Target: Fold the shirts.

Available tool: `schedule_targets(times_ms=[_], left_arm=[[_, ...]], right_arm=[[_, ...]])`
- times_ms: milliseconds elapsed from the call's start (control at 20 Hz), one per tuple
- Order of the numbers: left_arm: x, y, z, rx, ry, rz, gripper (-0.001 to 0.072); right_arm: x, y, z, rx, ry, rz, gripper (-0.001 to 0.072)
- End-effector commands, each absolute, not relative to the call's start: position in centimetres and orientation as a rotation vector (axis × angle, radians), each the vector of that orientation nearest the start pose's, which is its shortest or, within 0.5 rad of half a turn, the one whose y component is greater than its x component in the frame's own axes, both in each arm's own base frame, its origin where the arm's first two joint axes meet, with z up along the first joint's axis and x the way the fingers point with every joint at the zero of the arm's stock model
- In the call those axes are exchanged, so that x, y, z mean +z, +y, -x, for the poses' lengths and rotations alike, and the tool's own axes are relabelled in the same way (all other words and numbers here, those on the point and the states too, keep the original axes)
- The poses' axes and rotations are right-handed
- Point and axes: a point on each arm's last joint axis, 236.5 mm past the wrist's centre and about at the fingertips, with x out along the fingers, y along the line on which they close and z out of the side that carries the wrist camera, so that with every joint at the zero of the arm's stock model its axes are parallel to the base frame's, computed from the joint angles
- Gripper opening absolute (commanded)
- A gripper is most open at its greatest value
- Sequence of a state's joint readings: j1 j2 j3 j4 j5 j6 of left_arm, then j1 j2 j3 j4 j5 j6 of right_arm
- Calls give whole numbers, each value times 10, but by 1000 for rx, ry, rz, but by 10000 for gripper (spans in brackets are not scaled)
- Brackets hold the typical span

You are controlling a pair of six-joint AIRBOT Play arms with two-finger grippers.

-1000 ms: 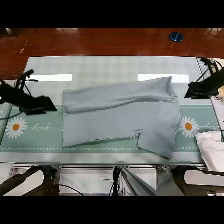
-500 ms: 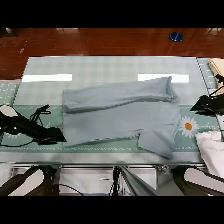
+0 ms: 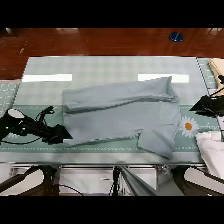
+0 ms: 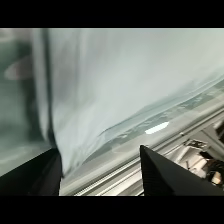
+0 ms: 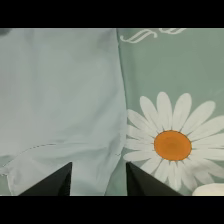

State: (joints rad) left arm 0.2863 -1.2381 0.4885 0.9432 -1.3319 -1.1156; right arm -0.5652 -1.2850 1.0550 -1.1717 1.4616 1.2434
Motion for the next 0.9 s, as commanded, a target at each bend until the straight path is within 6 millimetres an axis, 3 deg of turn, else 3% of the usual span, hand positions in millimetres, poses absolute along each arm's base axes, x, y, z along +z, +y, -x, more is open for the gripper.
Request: schedule_targets(times_ms=[0, 50, 100, 150, 200, 400, 600, 800, 850], left_arm=[[-120, -96, -175, -437, 1784, 710, 578], [-124, -99, -173, -440, 1805, 705, 488], [-128, -101, -172, -431, 1819, 703, 318], [-132, -102, -171, -415, 1833, 708, 61], [-133, -103, -170, -415, 1837, 713, 23], [-133, -102, -170, -414, 1837, 720, 22], [-132, -101, -171, -432, 1825, 704, 22], [-132, -101, -171, -435, 1824, 702, 22], [-132, -101, -171, -436, 1823, 701, 22]], right_arm=[[-12, -73, -286, 95, 1482, -554, 425], [-10, -73, -287, 93, 1474, -548, 425], [-7, -73, -287, 90, 1467, -543, 424], [-4, -74, -286, 85, 1459, -532, 423], [-1, -76, -285, 78, 1452, -519, 423], [-6, -79, -273, 52, 1479, -532, 426], [-40, -58, -244, 76, 1528, -726, 525], [-78, -47, -226, 37, 1549, -764, 513], [-86, -46, -229, 26, 1525, -767, 466]])
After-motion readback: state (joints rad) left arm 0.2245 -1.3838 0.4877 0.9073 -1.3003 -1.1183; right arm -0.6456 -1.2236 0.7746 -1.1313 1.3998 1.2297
